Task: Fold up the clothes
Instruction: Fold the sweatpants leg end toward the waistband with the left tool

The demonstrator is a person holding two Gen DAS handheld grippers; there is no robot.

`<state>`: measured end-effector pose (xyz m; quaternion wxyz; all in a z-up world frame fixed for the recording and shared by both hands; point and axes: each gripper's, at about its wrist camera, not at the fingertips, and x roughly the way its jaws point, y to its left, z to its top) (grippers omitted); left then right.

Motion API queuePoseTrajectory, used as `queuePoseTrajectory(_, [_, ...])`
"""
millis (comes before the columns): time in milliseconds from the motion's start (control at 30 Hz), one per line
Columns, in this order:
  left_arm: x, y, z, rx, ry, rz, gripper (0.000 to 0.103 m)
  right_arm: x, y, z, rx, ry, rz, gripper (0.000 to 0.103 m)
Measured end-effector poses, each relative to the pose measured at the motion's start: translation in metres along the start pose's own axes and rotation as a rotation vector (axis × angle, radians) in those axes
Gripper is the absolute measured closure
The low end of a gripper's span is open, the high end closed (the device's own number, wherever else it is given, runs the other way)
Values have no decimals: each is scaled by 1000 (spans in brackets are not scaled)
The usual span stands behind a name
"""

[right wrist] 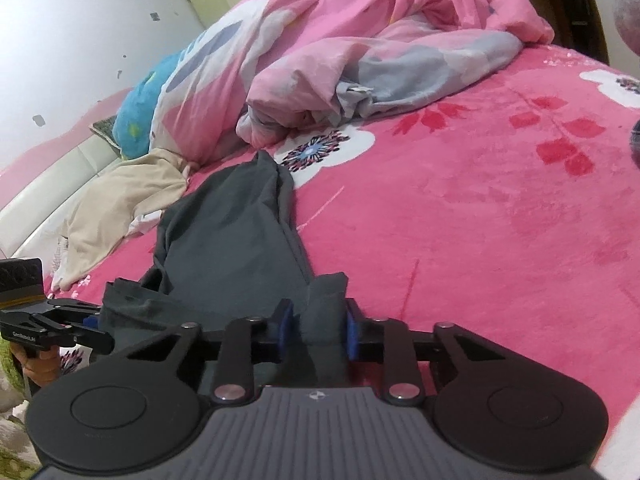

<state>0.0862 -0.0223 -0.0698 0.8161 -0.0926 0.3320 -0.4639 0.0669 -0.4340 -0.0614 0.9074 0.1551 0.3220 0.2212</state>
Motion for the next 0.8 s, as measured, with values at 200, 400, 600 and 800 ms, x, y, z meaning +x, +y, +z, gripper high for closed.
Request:
queuePoseTrajectory(200, [-5, -8, -1, 16, -37, 10, 95, -12, 10, -6, 24, -68, -1, 89])
queuePoseTrajectory(400, [-11, -16, 0, 23, -94, 23, 100, -21, 22, -6, 45, -140, -20, 94])
queuePoseTrajectory(600, [-23, -18, 5, 13, -159, 25, 101, -27, 40, 7, 46, -223, 3, 96])
queuePoseTrajectory(800, [-38, -2, 15, -54, -231, 38, 101, -12, 57, 32, 44, -274, 55, 96])
